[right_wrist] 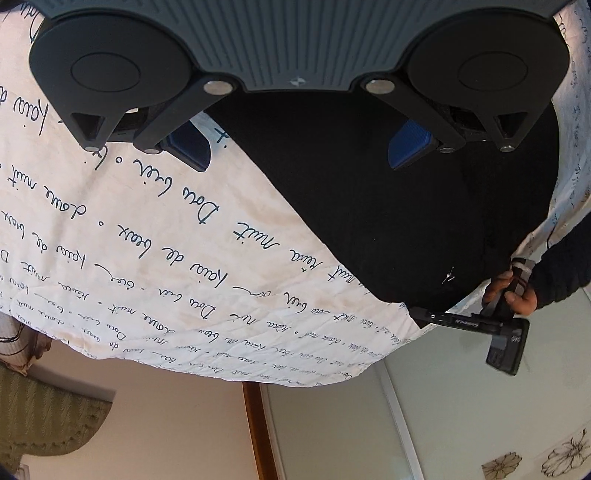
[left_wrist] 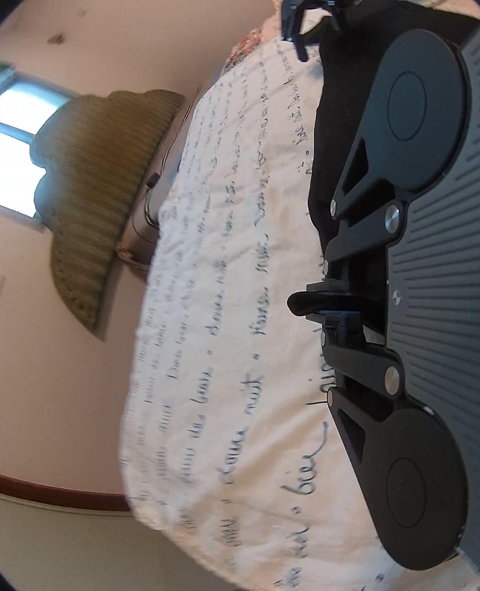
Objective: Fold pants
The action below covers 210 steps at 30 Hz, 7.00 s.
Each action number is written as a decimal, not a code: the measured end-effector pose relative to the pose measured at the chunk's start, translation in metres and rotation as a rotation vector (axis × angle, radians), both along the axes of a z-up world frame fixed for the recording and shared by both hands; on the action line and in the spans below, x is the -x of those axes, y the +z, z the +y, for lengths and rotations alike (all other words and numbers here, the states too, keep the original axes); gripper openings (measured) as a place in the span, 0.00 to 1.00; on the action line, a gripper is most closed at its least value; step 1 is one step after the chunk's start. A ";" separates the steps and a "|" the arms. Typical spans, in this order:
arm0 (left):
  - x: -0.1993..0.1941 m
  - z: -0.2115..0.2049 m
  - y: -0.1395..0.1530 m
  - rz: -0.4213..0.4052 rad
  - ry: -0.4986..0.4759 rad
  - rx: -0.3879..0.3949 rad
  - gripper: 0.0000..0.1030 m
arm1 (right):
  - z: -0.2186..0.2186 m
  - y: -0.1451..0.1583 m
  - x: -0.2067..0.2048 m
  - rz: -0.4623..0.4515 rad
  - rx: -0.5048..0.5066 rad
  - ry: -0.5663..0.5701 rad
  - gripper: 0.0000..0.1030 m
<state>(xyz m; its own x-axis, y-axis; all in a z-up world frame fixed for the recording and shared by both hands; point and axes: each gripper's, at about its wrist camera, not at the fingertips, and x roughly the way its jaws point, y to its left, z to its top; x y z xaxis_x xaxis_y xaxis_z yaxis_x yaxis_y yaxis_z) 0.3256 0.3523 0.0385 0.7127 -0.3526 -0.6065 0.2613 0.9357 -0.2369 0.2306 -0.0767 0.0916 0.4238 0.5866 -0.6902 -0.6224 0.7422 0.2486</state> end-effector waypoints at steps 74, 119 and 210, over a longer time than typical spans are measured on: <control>0.278 0.042 -0.019 0.235 0.680 0.855 0.80 | 0.024 -0.012 0.137 0.128 -0.149 0.075 0.08; 0.327 -0.011 0.002 0.199 0.587 0.737 0.51 | 0.040 -0.031 0.202 0.116 -0.149 0.073 0.08; 0.258 -0.170 -0.091 0.223 0.277 0.768 0.16 | -0.343 -0.101 0.304 0.316 -0.891 -1.337 0.05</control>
<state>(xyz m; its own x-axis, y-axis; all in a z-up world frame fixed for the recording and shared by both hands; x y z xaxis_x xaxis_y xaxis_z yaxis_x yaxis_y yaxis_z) 0.0677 0.1820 -0.0526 0.7261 -0.5543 -0.4069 -0.0826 0.5171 -0.8519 -0.0738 -0.4195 -0.0092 0.8432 0.1772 -0.5076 0.4629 0.2409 0.8531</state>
